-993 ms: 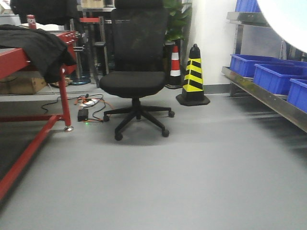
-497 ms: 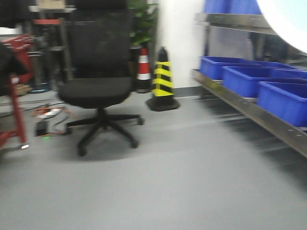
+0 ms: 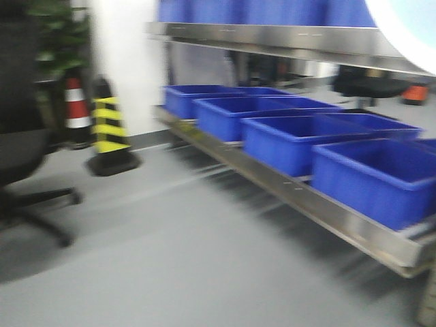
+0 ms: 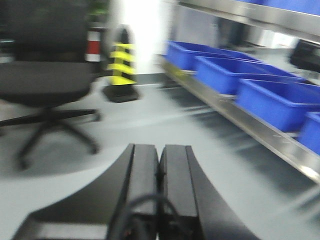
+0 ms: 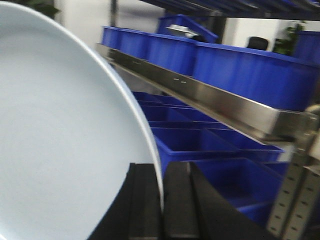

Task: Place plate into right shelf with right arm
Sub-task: 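Drive the base up to the shelf rack of blue bins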

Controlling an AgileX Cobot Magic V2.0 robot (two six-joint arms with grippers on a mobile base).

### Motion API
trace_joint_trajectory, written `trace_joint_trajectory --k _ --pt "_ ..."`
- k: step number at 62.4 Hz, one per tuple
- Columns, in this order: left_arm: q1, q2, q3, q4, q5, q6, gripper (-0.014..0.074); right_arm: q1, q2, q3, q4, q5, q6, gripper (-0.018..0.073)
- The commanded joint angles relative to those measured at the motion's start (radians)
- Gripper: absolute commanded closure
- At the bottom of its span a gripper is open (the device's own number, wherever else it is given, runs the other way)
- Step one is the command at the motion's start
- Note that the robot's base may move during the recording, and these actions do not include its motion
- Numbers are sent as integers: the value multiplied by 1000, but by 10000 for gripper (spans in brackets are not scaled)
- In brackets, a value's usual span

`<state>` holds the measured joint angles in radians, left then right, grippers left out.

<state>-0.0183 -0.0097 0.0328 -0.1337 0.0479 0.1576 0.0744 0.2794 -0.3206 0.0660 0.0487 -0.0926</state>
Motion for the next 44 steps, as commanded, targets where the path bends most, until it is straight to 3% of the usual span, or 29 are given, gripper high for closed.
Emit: trace_joint_trajectory --k 1,44 --pt "-2 -10 10 -8 -90 -7 724 -6 7 -31 -4 -93 -5 505" --pt "-2 -10 10 -8 -90 -7 724 -6 7 -31 -4 -93 -5 505"
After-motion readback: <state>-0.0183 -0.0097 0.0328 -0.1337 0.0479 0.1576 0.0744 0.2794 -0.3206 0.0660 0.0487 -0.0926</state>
